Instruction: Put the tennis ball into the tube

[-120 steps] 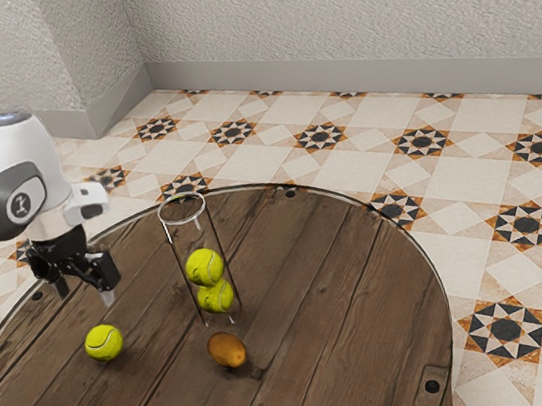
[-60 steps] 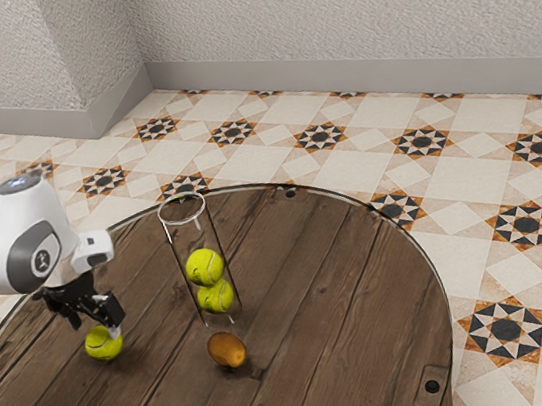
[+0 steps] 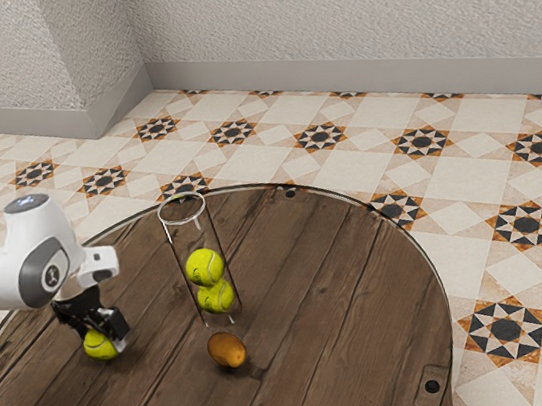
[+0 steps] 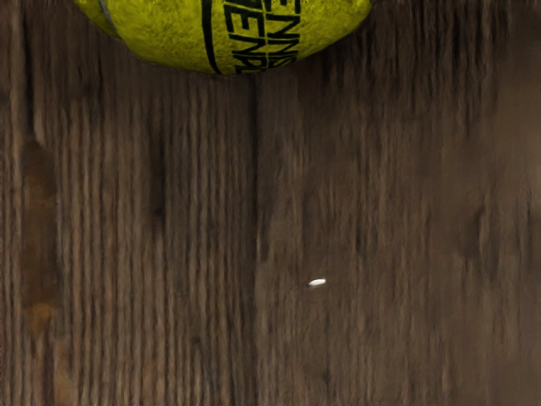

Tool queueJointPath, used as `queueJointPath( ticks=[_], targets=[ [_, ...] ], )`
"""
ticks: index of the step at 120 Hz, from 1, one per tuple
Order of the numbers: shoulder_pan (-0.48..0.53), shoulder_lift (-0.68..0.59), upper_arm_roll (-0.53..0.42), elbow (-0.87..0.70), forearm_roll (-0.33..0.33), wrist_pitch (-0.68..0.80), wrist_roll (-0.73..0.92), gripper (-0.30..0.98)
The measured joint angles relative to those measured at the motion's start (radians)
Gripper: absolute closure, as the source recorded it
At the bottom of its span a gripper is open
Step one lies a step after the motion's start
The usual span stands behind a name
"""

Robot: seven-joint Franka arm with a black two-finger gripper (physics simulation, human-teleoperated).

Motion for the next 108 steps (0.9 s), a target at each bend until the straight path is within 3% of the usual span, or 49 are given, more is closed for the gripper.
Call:
queueJointPath(
  ticks=[24,66,108],
  targets=[
    [0.001,-0.003,0.0,0.001,0.004,-0.004,0.017,0.16],
    [0.004,-0.073,-0.015,-0.001,0.009,-0.054,0.033,0.27],
    [-0.006,-0.367,-0.164,0.188,-0.029,-0.404,0.02,0.3]
  ],
)
